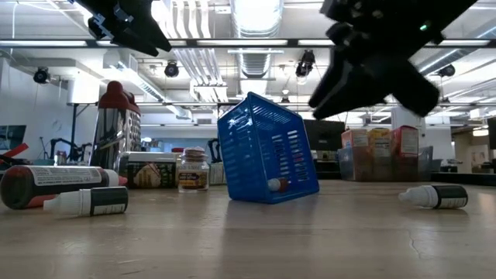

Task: Pick & Place Kitchen Items
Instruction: Adjust the blue bin on the table

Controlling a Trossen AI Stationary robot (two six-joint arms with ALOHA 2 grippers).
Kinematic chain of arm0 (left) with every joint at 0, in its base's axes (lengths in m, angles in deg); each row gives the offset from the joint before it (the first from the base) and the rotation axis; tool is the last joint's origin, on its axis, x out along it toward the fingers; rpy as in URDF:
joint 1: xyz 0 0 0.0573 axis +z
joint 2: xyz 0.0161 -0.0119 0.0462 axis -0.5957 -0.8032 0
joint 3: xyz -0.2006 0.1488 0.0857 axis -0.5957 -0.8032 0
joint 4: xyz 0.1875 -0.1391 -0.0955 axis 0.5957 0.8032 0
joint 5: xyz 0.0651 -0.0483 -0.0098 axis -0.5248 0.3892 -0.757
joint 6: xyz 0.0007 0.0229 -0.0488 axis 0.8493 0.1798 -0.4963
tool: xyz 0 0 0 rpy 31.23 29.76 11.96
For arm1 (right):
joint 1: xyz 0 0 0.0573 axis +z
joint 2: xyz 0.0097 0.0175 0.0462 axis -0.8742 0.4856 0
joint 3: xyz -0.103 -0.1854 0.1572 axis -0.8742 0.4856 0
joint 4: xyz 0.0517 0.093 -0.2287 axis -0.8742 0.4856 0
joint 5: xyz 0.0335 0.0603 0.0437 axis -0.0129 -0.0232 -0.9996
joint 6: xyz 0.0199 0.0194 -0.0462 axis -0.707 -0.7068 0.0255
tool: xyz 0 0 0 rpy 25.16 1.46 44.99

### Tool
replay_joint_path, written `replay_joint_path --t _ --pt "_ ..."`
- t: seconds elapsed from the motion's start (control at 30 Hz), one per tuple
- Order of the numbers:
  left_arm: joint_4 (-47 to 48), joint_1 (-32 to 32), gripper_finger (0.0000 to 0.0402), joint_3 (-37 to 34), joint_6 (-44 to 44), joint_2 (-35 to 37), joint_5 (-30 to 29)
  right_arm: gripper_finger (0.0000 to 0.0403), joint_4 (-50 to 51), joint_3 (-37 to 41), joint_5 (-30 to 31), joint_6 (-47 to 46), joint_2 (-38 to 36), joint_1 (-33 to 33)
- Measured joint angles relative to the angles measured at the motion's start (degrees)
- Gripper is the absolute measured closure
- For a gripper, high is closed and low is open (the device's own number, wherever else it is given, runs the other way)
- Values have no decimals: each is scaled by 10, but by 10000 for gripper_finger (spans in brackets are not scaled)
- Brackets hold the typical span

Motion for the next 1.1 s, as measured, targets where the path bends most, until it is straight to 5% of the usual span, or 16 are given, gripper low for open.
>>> replay_joint_path --t 0.33,1.1 --pt "0 0 101 0 0 0 0 241 -118 14 2 172 0 -30" --pt "0 0 101 0 0 -1 0 278 -187 14 -106 235 42 -82"
